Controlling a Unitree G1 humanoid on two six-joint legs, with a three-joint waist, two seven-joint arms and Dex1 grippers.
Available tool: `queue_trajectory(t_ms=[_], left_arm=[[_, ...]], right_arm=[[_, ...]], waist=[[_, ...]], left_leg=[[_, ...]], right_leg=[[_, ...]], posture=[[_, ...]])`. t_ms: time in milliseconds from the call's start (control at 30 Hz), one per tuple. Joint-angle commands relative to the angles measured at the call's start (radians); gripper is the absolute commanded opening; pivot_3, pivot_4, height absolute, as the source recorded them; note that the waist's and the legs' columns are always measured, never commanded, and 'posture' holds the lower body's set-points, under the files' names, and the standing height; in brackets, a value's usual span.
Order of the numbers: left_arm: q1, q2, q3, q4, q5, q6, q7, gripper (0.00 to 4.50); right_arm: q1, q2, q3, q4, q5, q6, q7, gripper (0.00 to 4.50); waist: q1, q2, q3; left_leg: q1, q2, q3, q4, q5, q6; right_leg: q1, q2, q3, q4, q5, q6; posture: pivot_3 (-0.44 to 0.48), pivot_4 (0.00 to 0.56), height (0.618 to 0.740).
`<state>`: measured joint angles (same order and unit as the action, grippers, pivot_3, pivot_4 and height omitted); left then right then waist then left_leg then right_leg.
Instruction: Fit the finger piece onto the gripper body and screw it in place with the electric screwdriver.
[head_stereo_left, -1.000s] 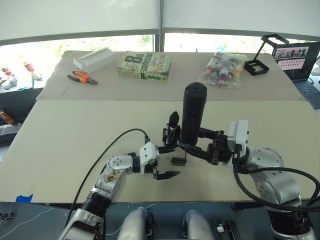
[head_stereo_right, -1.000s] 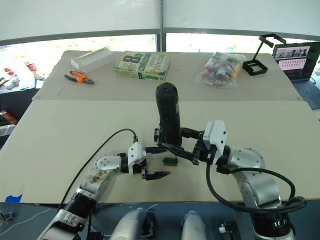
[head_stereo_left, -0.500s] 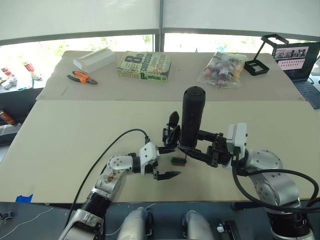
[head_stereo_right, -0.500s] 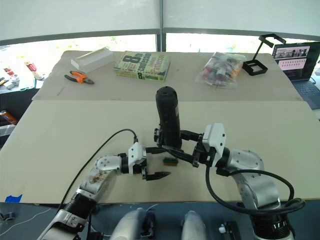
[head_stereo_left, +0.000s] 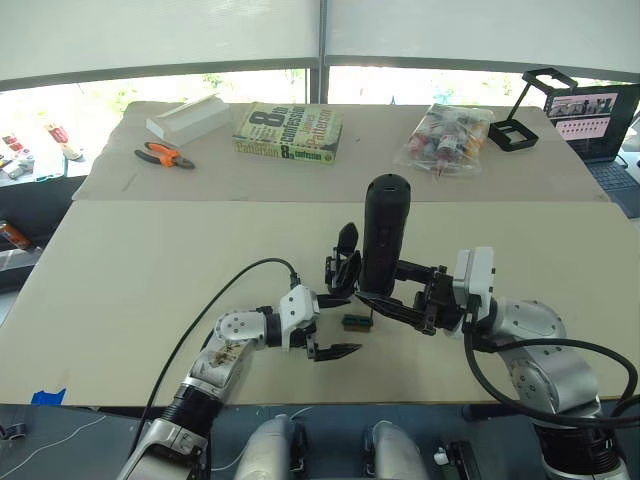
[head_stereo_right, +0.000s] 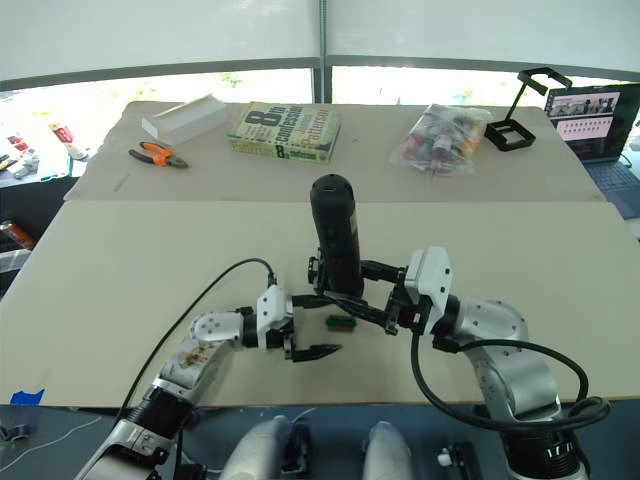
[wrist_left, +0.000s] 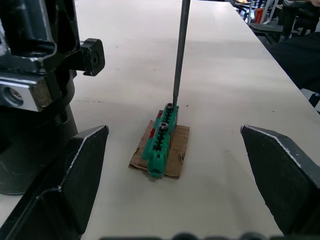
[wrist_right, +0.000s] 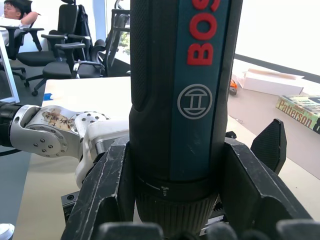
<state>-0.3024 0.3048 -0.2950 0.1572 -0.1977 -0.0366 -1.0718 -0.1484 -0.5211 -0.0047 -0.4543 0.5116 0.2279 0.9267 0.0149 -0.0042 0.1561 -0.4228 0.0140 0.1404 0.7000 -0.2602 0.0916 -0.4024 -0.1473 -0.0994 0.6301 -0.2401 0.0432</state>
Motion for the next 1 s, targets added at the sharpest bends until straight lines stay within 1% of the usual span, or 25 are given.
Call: queue_trajectory(t_ms=[33,600,1000], left_arm=[[0.015,-0.006,-0.018,-0.024,-0.003,0.015,-0.001,4.50],[0.020,-0.005,-0.017,-0.034,-0.002,0.024,0.000,4.50],[0.023,-0.007,-0.019,-0.042,-0.002,0.030,0.006,4.50]], right_arm=[[-0.016,0.005,-0.013,-0.020,0.010,-0.045,0.005,1.91],[-0.025,0.011,-0.013,-0.017,0.019,-0.047,0.006,1.91],[-0.010,-0.004,0.004,-0.029,0.044,0.002,0.023,1.91]], waist=[[0.000,0.000,0.000],[0.000,0.000,0.000],[0.000,0.000,0.000]], left_leg=[[0.000,0.000,0.000,0.000,0.000,0.000],[0.000,0.000,0.000,0.000,0.000,0.000],[0.000,0.000,0.000,0.000,0.000,0.000]], right_leg=[[0.000,0.000,0.000,0.000,0.000,0.000],[0.000,0.000,0.000,0.000,0.000,0.000],[0.000,0.000,0.000,0.000,0.000,0.000]], posture=[[0.000,0.150,0.740],[0.000,0.150,0.740],[0.000,0.150,0.740]])
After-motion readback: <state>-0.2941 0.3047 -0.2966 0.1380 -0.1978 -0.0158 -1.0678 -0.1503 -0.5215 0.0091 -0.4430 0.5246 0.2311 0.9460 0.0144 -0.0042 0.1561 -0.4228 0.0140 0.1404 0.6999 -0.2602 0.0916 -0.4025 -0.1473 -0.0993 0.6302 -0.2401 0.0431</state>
